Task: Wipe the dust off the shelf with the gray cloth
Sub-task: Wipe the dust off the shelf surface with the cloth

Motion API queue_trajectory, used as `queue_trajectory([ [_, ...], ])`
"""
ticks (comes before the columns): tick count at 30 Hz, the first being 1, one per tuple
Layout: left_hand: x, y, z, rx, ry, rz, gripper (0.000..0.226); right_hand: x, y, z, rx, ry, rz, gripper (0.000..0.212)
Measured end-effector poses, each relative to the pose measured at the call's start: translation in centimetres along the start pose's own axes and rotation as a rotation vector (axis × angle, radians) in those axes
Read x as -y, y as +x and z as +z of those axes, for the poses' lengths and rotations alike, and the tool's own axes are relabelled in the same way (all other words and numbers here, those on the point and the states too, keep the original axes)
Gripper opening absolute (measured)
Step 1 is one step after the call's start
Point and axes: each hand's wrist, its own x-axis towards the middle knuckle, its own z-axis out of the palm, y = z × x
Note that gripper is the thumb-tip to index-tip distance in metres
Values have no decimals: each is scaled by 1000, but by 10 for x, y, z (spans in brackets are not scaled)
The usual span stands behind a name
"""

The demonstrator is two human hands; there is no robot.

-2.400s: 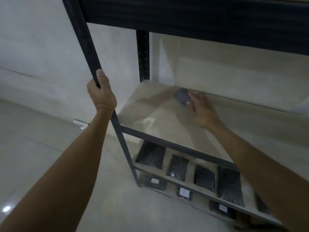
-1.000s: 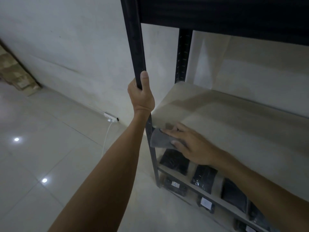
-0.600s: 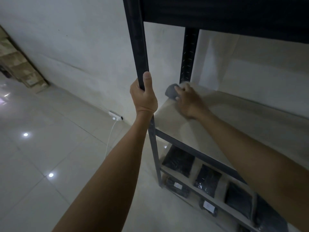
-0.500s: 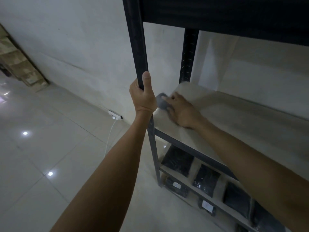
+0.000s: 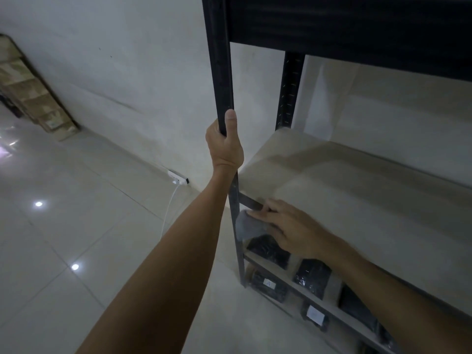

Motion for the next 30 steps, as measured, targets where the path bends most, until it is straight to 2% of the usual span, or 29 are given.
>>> queue_trajectory([
  [4,-16,-10,-8,61,76,-21,75,19,-12,-6,-224,377,185,44],
  [7,-31,-27,-15,78,158,-77,53,25,-26,-14,-394,638,384,39],
  [9,-41,-47,-21,7,182,-140,39,25,-35,-18,-482,707,510,36],
  [12,-56,-97,-28,-109,222,-207,35,26,-46,-26,-619,747,633,32],
  [13,-58,-117,-30,-83,210,-226,30,29,-48,-28,-662,749,649,31],
  [15,-57,-156,-27,86,208,-316,21,37,-50,-31,-742,700,651,35],
  [17,-55,-181,-18,302,180,-496,29,44,-49,-32,-795,642,631,43],
  [19,-55,-190,-5,448,97,-663,41,52,-47,-29,-807,613,599,47],
  [21,-53,-188,5,453,54,-721,38,56,-47,-25,-782,602,537,49],
  [25,-42,-162,15,362,120,-661,25,46,-56,-27,-580,711,405,62],
  [27,-34,-142,22,393,208,-634,19,35,-68,-38,-463,740,392,63],
  [30,-18,-93,37,505,493,-506,20,8,-99,-60,-470,566,467,58],
])
